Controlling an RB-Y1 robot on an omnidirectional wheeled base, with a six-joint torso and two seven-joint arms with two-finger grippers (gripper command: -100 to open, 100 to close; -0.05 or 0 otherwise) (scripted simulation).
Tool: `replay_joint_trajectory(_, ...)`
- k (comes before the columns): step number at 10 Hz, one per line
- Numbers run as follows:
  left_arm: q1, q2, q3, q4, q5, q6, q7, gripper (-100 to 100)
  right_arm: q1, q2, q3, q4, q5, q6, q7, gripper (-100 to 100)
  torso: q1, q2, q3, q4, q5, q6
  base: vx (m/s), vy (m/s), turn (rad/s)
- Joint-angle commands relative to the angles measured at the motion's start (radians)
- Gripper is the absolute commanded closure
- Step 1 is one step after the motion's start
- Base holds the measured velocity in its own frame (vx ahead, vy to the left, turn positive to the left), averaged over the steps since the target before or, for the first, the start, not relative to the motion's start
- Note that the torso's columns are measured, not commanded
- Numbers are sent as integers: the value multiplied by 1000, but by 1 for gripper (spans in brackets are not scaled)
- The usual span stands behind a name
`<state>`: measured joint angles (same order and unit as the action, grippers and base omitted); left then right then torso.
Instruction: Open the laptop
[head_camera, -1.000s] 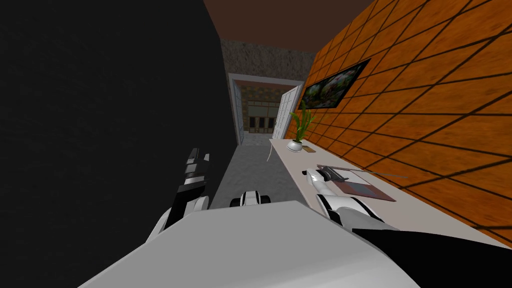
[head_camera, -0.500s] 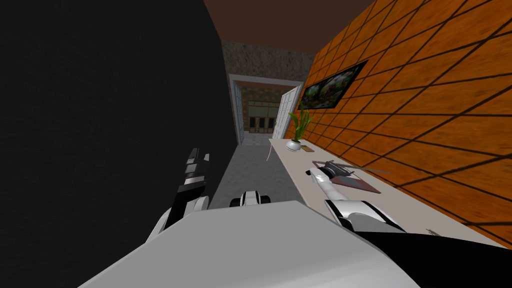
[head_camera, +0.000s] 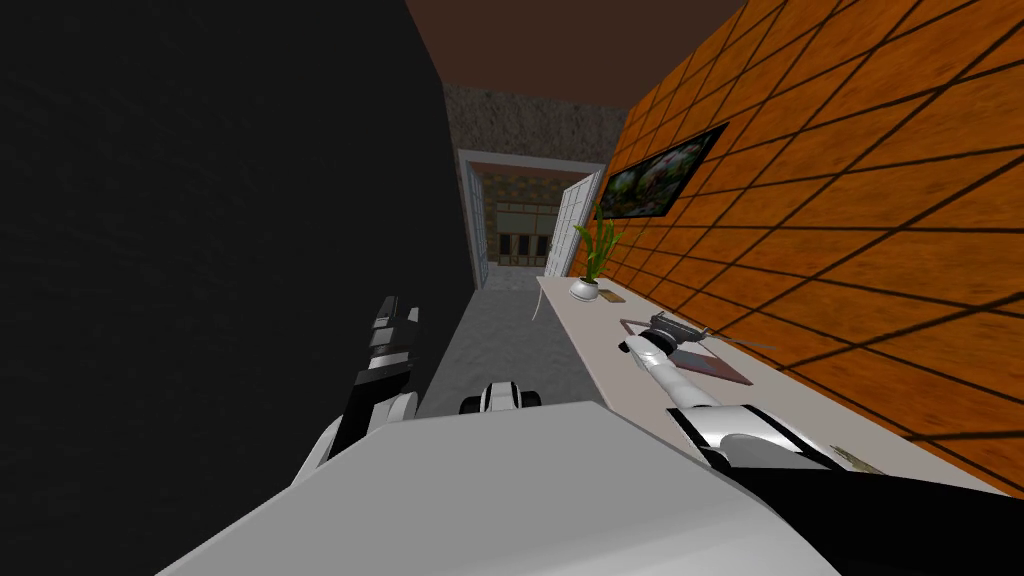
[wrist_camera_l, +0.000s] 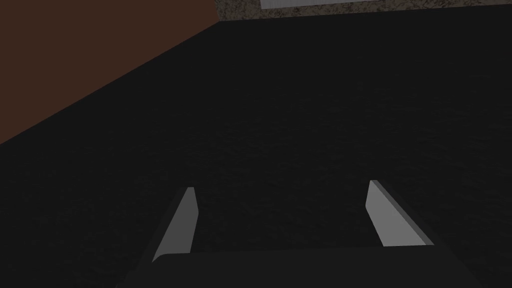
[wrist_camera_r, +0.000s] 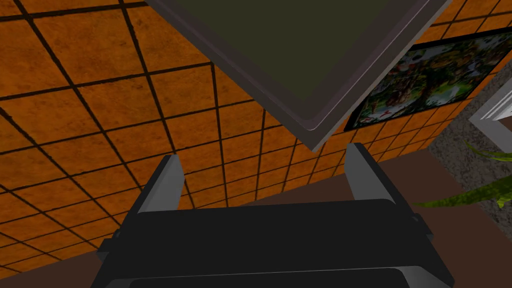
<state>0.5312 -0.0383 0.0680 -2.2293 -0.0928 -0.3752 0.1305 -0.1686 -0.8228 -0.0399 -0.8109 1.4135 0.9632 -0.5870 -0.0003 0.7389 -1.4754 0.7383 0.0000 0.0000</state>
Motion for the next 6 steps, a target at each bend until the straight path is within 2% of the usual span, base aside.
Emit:
replay_joint_trajectory(1, 0, 0, 0, 0, 0, 0, 0, 0, 21, -42, 44, -27, 28, -28, 6, -100, 0, 0, 0, 0, 0, 0, -44, -30, 7)
replay_joint_trajectory(6, 0, 0, 0, 0, 0, 0, 0, 0, 80, -150, 152, -101, 96, -93, 15, -100, 1, -1, -1, 0, 0, 0, -58, -33, 9)
